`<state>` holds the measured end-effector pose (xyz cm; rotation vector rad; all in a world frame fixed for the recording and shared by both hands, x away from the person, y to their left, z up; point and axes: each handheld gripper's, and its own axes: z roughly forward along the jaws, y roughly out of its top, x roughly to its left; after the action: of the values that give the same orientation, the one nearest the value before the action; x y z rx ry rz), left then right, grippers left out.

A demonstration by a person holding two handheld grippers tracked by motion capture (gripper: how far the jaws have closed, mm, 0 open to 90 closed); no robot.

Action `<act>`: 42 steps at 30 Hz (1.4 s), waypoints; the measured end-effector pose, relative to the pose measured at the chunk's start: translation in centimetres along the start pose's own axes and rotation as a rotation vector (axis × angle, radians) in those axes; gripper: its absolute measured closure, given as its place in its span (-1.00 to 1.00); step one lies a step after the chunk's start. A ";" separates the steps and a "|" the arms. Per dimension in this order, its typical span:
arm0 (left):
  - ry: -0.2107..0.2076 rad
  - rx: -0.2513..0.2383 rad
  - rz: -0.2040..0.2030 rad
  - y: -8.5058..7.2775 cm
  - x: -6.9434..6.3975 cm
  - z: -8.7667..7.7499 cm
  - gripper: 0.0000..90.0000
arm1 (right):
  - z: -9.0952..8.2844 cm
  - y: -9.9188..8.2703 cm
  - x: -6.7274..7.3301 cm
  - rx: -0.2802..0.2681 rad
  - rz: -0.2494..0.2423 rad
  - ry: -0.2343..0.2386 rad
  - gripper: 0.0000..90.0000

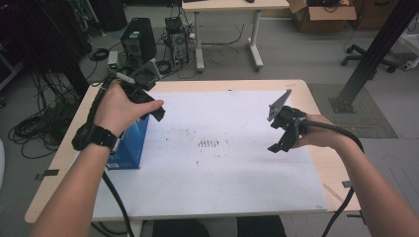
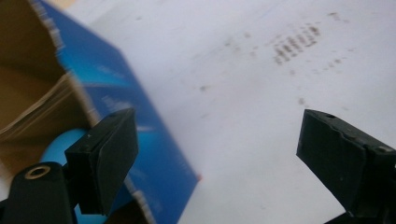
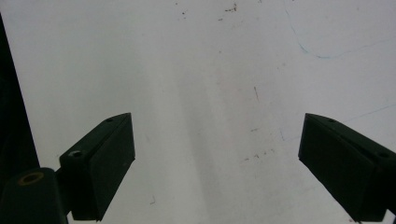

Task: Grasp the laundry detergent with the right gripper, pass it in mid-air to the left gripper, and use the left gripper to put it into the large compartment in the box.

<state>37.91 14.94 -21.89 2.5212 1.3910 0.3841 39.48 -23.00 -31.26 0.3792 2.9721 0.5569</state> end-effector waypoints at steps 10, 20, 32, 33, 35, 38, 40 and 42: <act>-0.085 0.009 0.115 1.2 -3.6 2.5 -0.85 | -0.5 0.4 0.1 -0.027 -0.003 0.027 -0.81; -0.145 0.031 0.190 1.5 -6.3 4.6 -0.89 | -0.6 0.1 -0.1 -0.039 0.014 0.051 -0.86; -0.179 0.037 0.202 1.4 -7.1 5.5 -0.89 | -0.8 0.1 0.0 -0.044 0.006 0.058 -0.89; -0.180 0.038 0.205 1.4 -7.1 5.5 -0.89 | -0.8 0.1 0.1 -0.044 0.006 0.057 -0.89; -0.181 0.036 0.203 1.4 -7.2 5.6 -0.89 | -0.9 0.1 0.1 -0.043 0.005 0.058 -0.89; -0.181 0.039 0.206 1.3 -7.2 5.6 -0.89 | -0.8 0.1 0.2 -0.043 0.006 0.058 -0.89; -0.181 0.040 0.206 1.2 -7.2 5.6 -0.89 | -0.8 0.0 0.2 -0.041 0.004 0.058 -0.89; -0.181 0.041 0.206 1.2 -7.2 5.5 -0.89 | -0.8 0.0 0.2 -0.041 0.006 0.059 -0.89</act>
<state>37.05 7.75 -27.49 2.6651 1.0892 0.1585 39.17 -23.23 -30.54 0.3744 3.0108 0.6397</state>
